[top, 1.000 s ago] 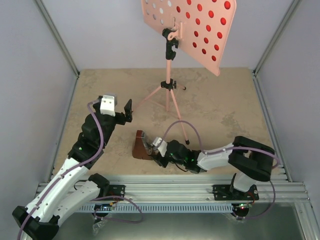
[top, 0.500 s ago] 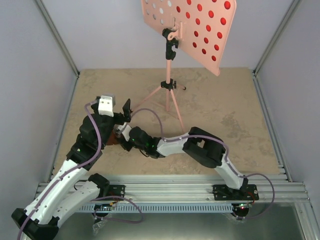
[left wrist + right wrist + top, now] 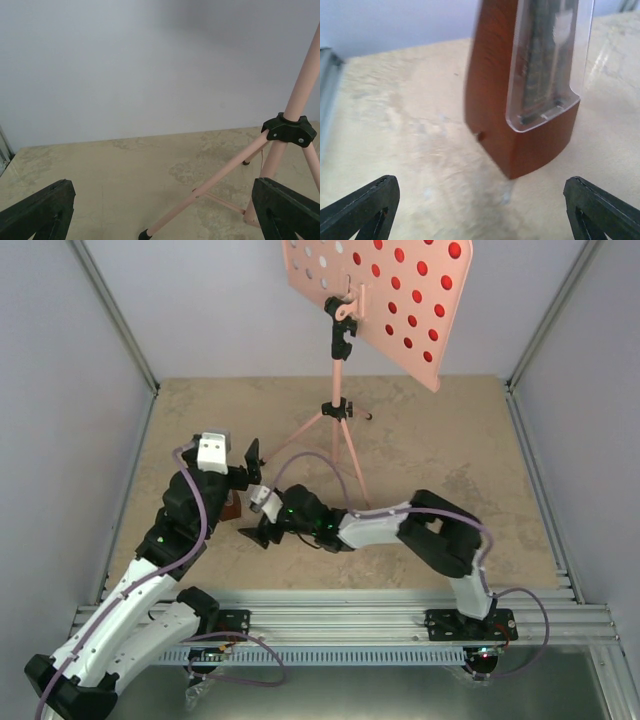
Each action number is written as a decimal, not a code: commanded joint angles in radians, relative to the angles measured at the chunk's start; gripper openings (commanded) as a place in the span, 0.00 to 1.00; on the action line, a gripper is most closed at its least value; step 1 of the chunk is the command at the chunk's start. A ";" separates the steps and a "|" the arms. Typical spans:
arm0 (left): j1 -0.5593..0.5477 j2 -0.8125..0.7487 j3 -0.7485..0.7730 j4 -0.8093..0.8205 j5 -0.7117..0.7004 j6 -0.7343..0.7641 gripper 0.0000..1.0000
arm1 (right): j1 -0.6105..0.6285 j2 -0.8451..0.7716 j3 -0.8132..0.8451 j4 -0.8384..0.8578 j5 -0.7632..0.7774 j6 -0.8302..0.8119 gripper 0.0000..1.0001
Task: Pack up the instrument practice props
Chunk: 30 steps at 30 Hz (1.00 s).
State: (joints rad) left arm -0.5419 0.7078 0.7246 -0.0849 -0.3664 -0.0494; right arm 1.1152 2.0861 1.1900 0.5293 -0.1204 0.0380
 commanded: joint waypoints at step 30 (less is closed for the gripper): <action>0.006 0.059 -0.009 -0.024 0.004 -0.016 0.99 | -0.489 -0.736 -0.728 0.004 -0.015 0.181 0.92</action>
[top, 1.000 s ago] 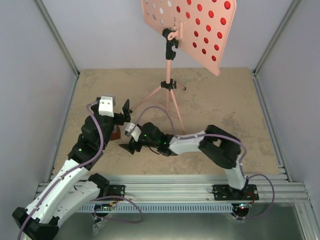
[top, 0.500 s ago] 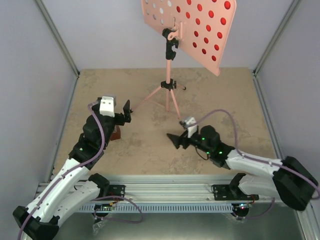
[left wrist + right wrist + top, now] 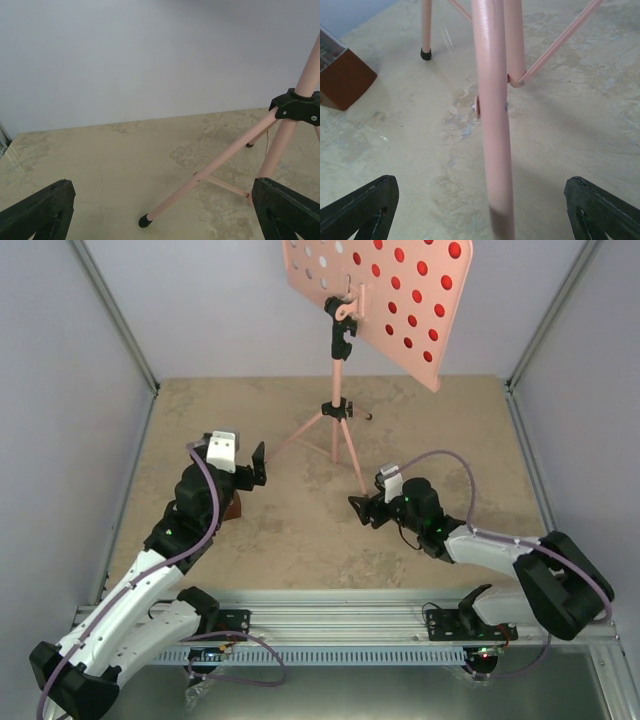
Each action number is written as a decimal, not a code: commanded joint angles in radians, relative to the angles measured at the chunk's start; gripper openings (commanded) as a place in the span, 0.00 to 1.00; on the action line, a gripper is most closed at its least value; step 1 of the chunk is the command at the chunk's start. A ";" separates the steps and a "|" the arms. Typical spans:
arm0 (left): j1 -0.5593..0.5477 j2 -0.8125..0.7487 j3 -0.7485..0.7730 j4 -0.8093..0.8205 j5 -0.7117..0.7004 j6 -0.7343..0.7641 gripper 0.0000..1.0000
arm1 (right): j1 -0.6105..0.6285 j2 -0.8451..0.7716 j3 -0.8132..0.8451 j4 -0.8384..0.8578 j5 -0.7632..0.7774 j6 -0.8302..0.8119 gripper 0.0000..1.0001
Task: Pack up the instrument practice props
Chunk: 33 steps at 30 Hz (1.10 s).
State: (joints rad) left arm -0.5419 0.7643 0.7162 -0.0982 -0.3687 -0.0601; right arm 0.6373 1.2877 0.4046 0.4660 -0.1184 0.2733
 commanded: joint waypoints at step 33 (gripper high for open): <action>-0.201 0.257 0.093 0.262 0.386 -0.338 0.90 | 0.260 0.009 0.023 -0.026 0.528 0.230 0.01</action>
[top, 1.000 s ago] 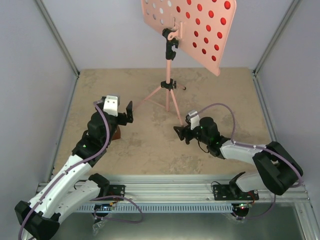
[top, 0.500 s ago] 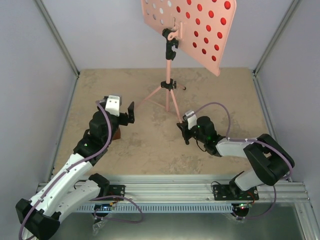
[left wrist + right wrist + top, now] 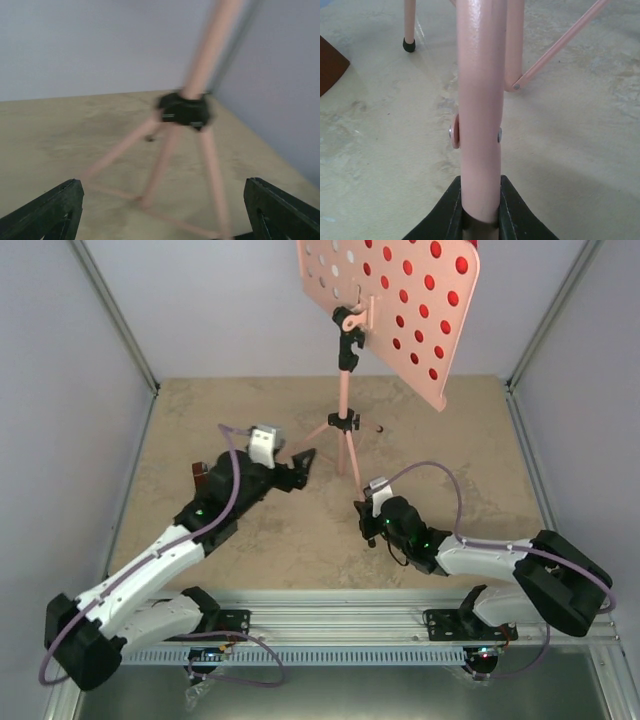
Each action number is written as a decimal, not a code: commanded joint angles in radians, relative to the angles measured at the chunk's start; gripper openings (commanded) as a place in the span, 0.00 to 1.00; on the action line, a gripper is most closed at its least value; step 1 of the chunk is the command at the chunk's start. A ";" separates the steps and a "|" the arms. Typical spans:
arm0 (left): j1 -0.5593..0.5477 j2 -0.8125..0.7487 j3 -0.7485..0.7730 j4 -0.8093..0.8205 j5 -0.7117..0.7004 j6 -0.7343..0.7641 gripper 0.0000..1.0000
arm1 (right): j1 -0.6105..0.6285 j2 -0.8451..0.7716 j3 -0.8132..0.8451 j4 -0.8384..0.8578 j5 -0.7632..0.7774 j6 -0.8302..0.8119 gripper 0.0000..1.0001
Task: Pack up the instrument practice props
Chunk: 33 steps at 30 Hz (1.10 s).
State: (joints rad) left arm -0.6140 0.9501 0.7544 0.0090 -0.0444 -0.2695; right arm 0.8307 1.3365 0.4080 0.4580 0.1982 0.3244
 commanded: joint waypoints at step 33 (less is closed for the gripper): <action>-0.173 0.655 0.192 0.306 0.177 -0.369 0.29 | 0.192 0.064 -0.004 0.100 0.228 0.393 0.00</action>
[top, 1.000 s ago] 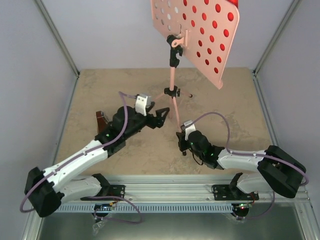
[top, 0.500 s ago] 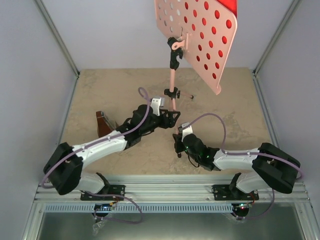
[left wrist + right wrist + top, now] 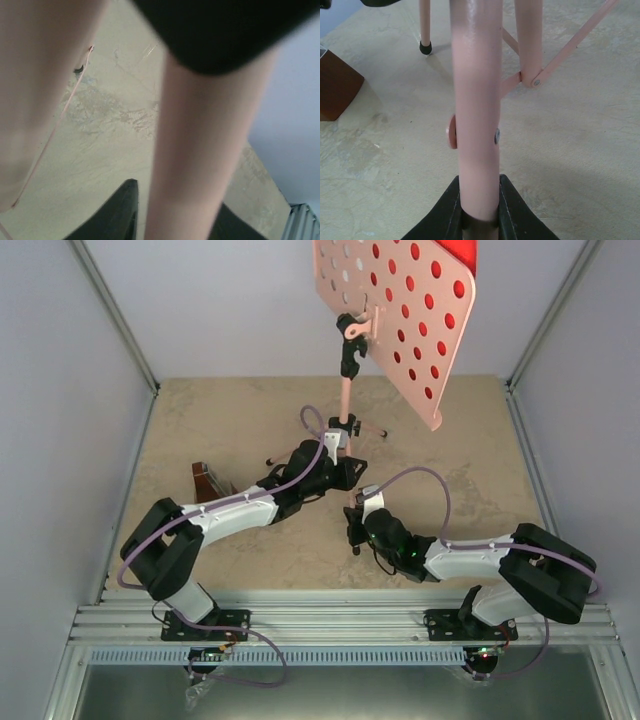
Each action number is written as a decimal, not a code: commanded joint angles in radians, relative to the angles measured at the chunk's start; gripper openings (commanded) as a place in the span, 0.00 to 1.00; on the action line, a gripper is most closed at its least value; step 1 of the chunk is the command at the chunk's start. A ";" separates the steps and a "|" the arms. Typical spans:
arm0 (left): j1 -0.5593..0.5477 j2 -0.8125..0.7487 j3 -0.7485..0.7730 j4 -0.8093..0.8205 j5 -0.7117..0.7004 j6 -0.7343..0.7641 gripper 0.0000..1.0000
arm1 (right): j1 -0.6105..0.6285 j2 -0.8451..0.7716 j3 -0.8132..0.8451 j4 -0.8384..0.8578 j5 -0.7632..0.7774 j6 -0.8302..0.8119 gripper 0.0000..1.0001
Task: Pack up the instrument practice props
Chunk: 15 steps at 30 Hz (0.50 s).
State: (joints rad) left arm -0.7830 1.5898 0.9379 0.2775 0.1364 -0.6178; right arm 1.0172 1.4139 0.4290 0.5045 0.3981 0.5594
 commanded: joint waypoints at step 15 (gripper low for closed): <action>-0.002 -0.053 -0.048 0.002 0.097 0.041 0.00 | 0.011 -0.357 -0.199 -0.005 0.028 0.081 0.87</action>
State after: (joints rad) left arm -0.7864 1.5856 0.9001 0.3447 0.1379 -0.5453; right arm 1.0229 1.1805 0.2687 0.5243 0.4026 0.6460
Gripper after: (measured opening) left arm 0.118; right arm 0.824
